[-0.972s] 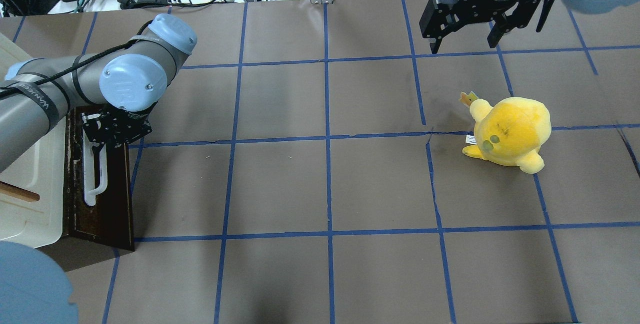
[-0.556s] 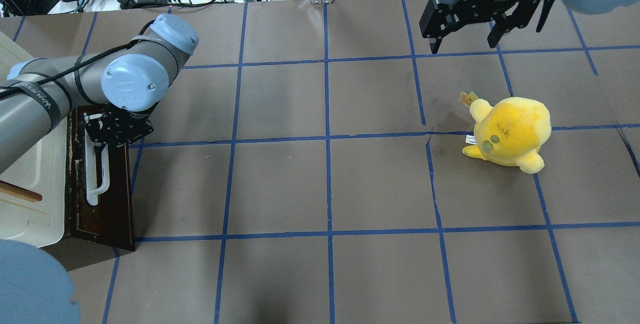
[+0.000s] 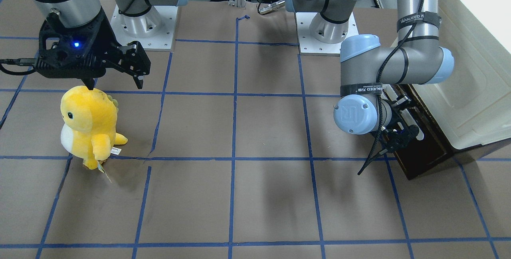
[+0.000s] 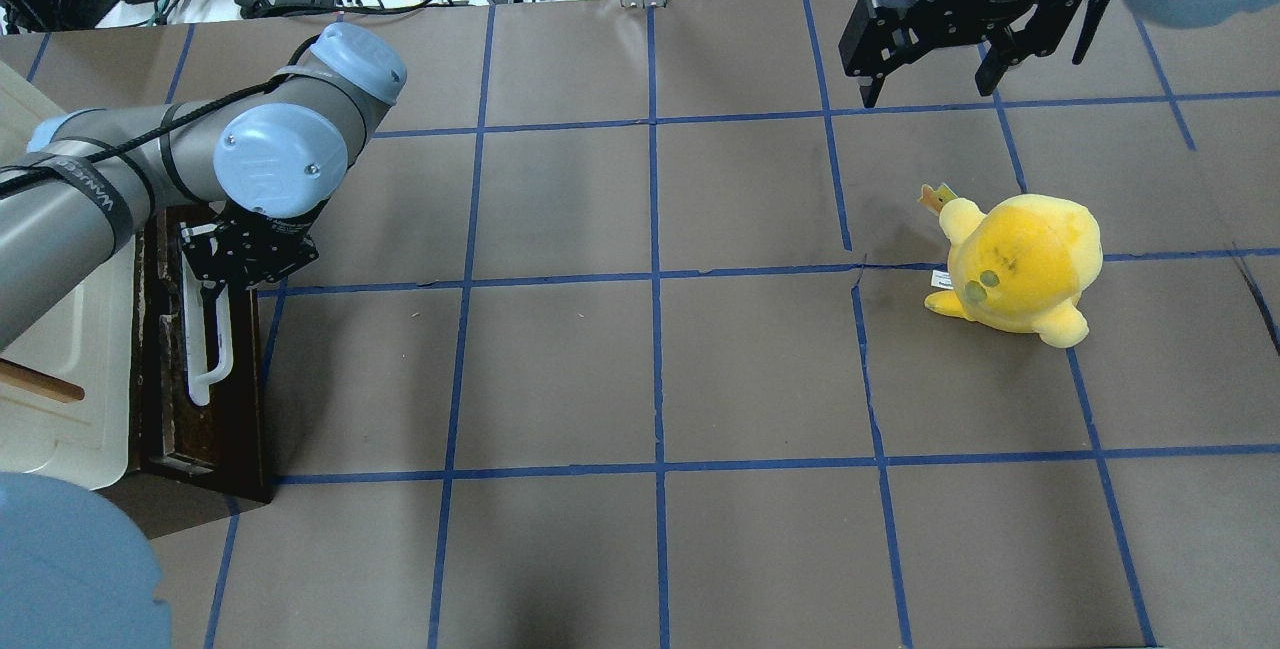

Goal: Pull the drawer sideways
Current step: 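Pull the handle with the left gripper, sliding the drawer outward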

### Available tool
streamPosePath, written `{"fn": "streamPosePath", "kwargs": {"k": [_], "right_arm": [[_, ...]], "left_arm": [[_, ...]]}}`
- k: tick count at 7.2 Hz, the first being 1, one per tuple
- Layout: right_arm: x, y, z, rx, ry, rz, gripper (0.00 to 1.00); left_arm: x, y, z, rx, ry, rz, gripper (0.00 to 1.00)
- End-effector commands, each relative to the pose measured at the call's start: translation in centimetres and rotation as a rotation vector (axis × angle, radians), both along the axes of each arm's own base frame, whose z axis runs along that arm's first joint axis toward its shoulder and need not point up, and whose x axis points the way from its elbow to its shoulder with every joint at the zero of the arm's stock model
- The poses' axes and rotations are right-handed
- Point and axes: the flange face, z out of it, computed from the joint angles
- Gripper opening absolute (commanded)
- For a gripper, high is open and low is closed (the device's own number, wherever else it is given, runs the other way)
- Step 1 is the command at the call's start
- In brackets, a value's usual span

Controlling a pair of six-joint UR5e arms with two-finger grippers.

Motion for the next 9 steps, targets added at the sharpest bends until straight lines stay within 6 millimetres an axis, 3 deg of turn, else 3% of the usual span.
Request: {"fn": "streamPosePath", "kwargs": {"k": [1,6,9], "right_arm": [[0.0,0.0,0.0,0.0,0.0,-0.001,1.0],[0.0,0.0,0.0,0.0,0.0,-0.001,1.0],[0.0,0.0,0.0,0.0,0.0,-0.001,1.0]], "left_arm": [[-1.1,-0.1,-0.2,-0.01,0.007,-0.003,0.0],[-2.6,-0.3,0.1,-0.027,0.021,-0.014,0.0],[-4.5,-0.3,-0.1,-0.049,0.011,-0.025,0.0]]}}
